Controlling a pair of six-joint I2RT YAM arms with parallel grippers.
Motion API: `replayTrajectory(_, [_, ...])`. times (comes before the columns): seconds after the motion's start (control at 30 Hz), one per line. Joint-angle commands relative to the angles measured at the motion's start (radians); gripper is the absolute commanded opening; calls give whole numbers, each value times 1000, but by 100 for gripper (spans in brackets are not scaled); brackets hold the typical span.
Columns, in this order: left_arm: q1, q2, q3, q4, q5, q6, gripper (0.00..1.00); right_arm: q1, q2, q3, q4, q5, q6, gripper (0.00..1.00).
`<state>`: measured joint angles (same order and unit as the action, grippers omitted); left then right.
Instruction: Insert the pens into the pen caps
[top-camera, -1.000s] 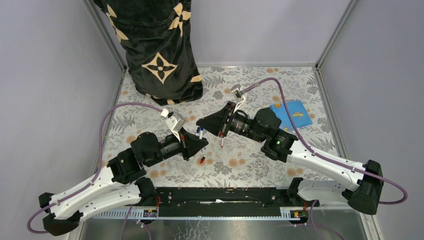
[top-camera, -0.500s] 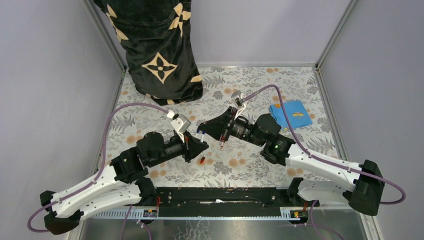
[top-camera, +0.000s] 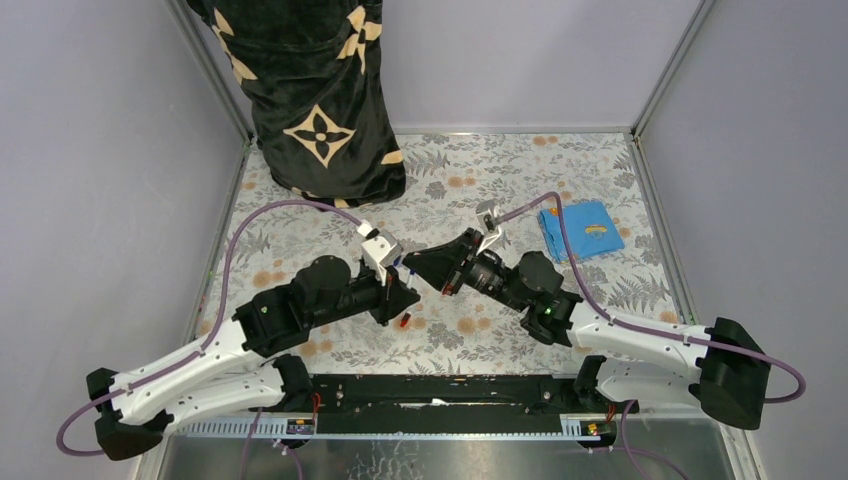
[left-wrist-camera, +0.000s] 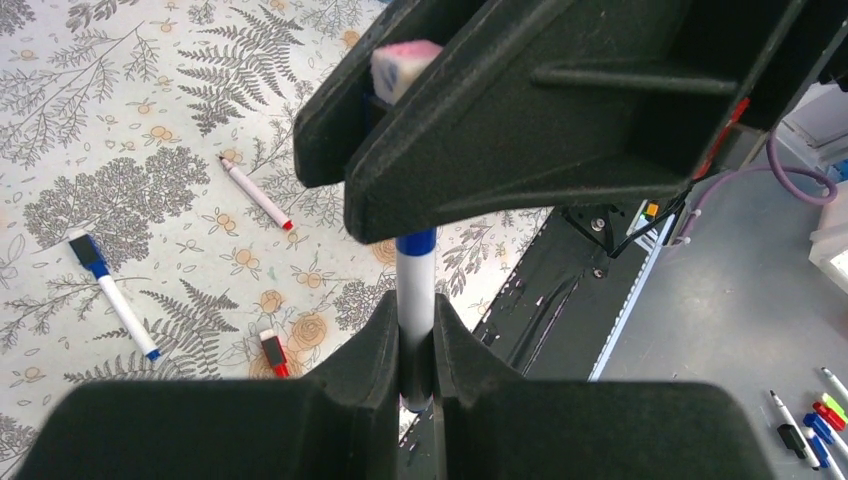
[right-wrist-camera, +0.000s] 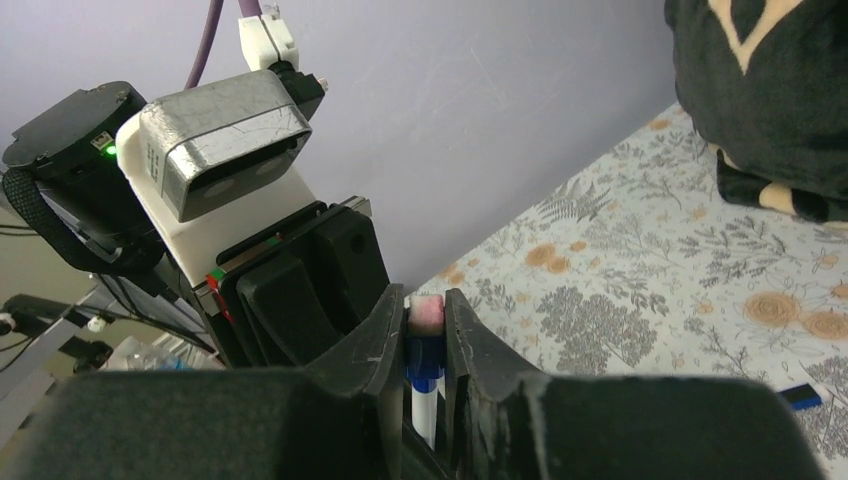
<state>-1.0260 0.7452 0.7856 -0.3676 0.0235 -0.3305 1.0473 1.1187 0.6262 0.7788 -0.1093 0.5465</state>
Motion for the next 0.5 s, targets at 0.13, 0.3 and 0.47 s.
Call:
replayTrajectory(0.13, [22,47,229,421,-36,71,0,192,87,-116,-221,-109,17,0])
replayTrajectory(0.3, [47,61,267,428,14,70,0,284,120,-199,-178,-20,47,0])
replayTrajectory(0.47, [71,61,279,435,37,63,0,318,106,-232,-199,22,49,0])
